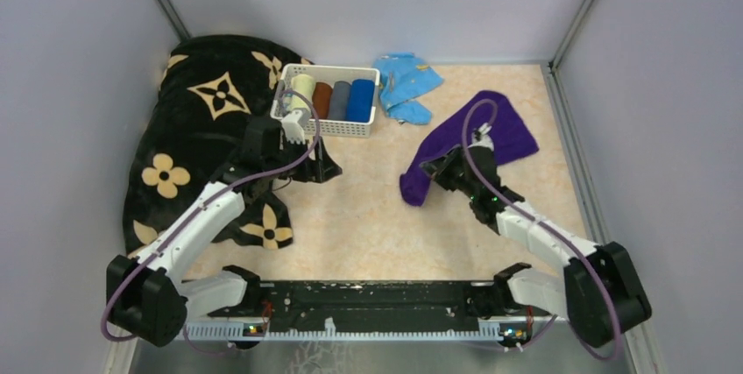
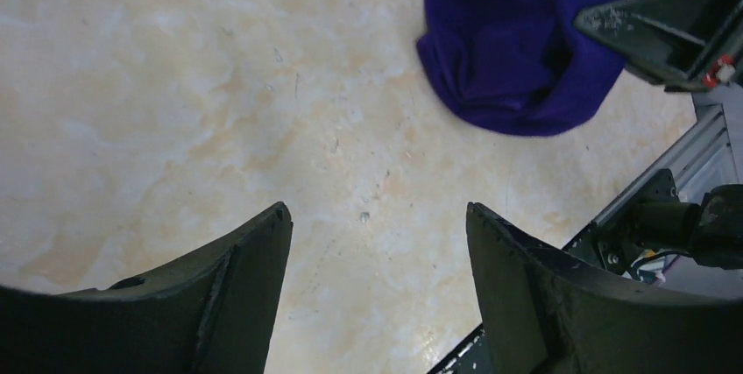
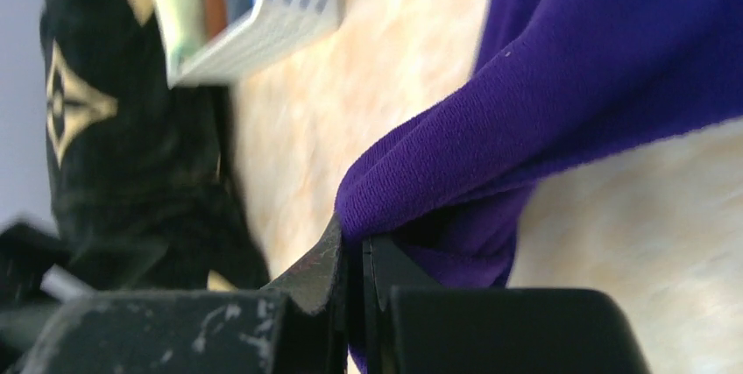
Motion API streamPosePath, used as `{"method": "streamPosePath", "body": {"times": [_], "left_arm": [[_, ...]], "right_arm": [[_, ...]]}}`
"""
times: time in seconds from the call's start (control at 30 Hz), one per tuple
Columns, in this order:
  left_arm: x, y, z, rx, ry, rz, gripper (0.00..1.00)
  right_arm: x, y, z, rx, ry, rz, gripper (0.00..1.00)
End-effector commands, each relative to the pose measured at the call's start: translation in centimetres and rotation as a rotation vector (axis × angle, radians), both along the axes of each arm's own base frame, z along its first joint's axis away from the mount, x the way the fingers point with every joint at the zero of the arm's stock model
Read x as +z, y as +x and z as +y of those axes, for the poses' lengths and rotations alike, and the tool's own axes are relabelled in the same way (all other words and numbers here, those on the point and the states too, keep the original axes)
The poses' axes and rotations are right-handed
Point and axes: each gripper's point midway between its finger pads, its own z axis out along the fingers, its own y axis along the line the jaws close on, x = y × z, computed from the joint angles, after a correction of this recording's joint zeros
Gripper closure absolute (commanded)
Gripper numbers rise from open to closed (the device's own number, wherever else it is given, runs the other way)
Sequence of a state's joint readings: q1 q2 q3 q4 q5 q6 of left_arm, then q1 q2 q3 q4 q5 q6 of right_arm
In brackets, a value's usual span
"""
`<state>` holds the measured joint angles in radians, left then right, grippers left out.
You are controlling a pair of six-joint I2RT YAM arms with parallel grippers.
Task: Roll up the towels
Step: Move the towel to the center of the board, then flatten out the towel at the center of the board.
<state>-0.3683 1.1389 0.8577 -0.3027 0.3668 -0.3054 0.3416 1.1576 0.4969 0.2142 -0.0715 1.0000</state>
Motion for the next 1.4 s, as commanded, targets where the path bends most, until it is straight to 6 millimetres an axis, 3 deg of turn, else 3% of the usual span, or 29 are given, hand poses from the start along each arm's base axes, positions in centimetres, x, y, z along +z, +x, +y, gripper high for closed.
{"method": "streamPosePath", "body": {"times": [0.0,0.07,0.17,0.23,0.3,0.4,0.5,0.77,0.93,1.1,1.23,1.37], "left_arm": [[-0.9,-2.0,-0.6,0.036,-0.011,0.057,0.21],[-1.4,-2.6,-0.3,0.05,0.004,0.07,0.21],[-2.0,-3.4,0.2,0.074,0.024,0.077,0.21],[-2.3,-3.8,0.5,0.086,0.031,0.087,0.21],[-2.5,-4.3,0.5,0.089,0.034,0.093,0.21],[-3.0,-4.9,0.2,0.087,0.039,0.104,0.21],[-4.0,-5.5,-0.8,0.063,0.048,0.134,0.2],[-6.8,-7.2,-5.3,-0.028,0.095,0.194,0.19],[-8.8,-8.7,-7.4,-0.081,0.145,0.237,0.18],[-10.3,-10.0,-7.6,-0.075,0.231,0.271,0.18],[-10.9,-11.1,-7.7,-0.073,0.265,0.29,0.18],[-11.9,-11.8,-7.8,-0.063,0.294,0.303,0.18]], "right_arm": [[0.9,-4.8,5.8,0.15,-0.034,-0.013,1.0],[1.8,-5.8,9.3,0.244,-0.041,-0.04,1.0],[3.1,-7.1,15.1,0.444,-0.081,-0.073,0.87],[4.0,-8.0,18.0,0.556,-0.118,-0.095,0.77],[4.1,-8.6,18.9,0.618,-0.179,-0.099,0.68],[4.2,-9.0,18.1,0.667,-0.275,-0.094,0.54],[3.7,-9.3,15.4,0.686,-0.419,-0.071,0.42],[1.8,-7.4,3.6,0.523,-0.583,0.061,0.37],[-0.9,-5.8,-5.6,0.243,-0.683,0.202,0.35],[-3.6,-4.6,-13.3,-0.033,-0.669,0.328,0.37],[-5.0,-3.6,-15.7,-0.137,-0.645,0.353,0.41],[-6.8,-3.3,-16.2,-0.149,-0.631,0.404,0.46]]}}
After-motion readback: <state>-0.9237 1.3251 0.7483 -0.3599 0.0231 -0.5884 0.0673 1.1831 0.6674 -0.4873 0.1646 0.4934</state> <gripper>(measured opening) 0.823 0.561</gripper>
